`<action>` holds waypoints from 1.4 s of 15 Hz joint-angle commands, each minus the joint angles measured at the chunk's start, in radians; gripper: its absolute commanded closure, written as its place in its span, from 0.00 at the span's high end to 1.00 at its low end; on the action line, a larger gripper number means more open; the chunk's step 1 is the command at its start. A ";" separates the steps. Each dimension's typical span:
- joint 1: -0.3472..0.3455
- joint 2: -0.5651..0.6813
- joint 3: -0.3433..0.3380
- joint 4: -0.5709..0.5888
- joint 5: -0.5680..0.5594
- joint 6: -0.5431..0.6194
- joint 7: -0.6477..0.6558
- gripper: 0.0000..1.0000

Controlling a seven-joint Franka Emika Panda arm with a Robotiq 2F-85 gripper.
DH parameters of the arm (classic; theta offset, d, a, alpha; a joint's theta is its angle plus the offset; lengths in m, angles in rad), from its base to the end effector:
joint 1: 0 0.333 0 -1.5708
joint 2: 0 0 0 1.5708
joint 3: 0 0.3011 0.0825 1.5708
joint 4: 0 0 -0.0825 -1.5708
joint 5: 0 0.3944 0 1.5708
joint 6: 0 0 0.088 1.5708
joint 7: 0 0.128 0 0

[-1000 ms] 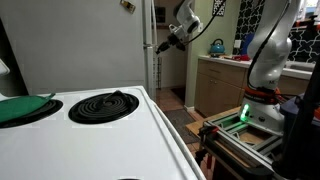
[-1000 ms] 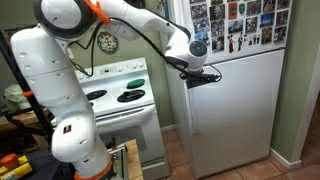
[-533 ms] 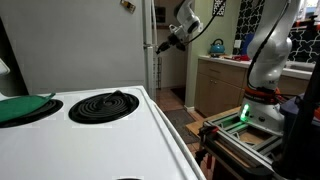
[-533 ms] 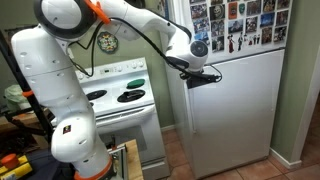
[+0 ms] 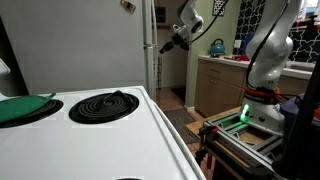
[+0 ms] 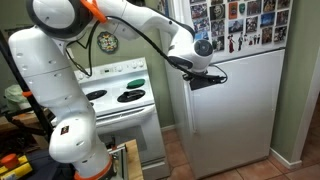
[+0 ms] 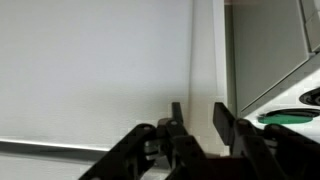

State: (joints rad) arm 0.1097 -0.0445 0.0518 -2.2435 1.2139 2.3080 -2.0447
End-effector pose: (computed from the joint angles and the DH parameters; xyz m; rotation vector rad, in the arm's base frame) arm 0.5391 0.1217 0.3734 -1.9082 -1.5745 -1.0590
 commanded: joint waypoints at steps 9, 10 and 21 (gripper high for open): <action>-0.083 -0.037 -0.051 -0.022 -0.057 -0.125 -0.018 0.99; -0.079 -0.033 -0.045 -0.020 -0.054 -0.133 -0.015 1.00; -0.035 0.067 0.015 0.040 0.032 -0.213 -0.040 1.00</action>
State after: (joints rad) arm 0.0726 -0.0228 0.0635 -2.2377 1.2088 2.1309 -2.0459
